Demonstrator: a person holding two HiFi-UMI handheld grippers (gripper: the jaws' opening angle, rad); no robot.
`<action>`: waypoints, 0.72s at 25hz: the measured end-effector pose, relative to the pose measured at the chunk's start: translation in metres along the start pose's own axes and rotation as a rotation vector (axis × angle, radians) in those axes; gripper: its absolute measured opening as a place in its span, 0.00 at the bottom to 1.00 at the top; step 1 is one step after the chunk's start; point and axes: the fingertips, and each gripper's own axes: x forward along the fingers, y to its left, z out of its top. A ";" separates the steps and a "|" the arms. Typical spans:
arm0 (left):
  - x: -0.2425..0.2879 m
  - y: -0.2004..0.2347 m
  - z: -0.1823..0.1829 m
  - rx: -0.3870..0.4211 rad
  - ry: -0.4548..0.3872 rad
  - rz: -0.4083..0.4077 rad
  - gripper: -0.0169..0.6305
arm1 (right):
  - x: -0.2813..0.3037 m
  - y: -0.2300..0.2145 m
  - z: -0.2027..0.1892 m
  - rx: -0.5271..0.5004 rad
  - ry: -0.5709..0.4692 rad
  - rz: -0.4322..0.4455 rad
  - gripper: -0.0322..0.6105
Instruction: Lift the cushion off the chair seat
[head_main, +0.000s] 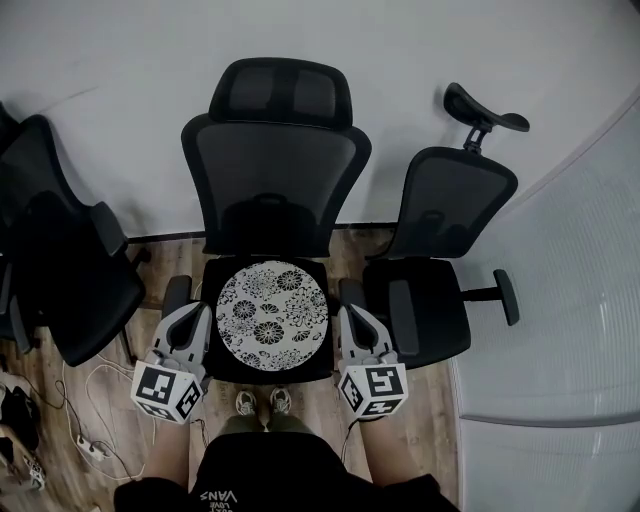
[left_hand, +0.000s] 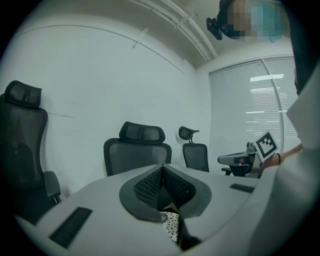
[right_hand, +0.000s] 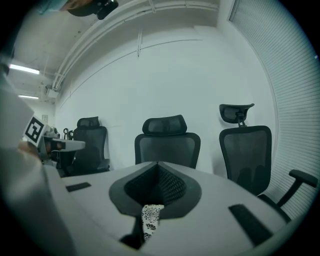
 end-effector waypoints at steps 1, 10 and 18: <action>0.001 0.001 0.000 -0.001 0.001 -0.002 0.04 | 0.001 0.000 0.000 0.000 -0.001 -0.003 0.08; 0.006 0.008 -0.004 -0.014 0.008 -0.009 0.04 | 0.007 0.000 0.001 -0.004 0.004 -0.015 0.08; 0.014 0.011 -0.012 -0.015 0.032 -0.007 0.04 | 0.016 -0.005 -0.005 -0.001 0.016 -0.011 0.08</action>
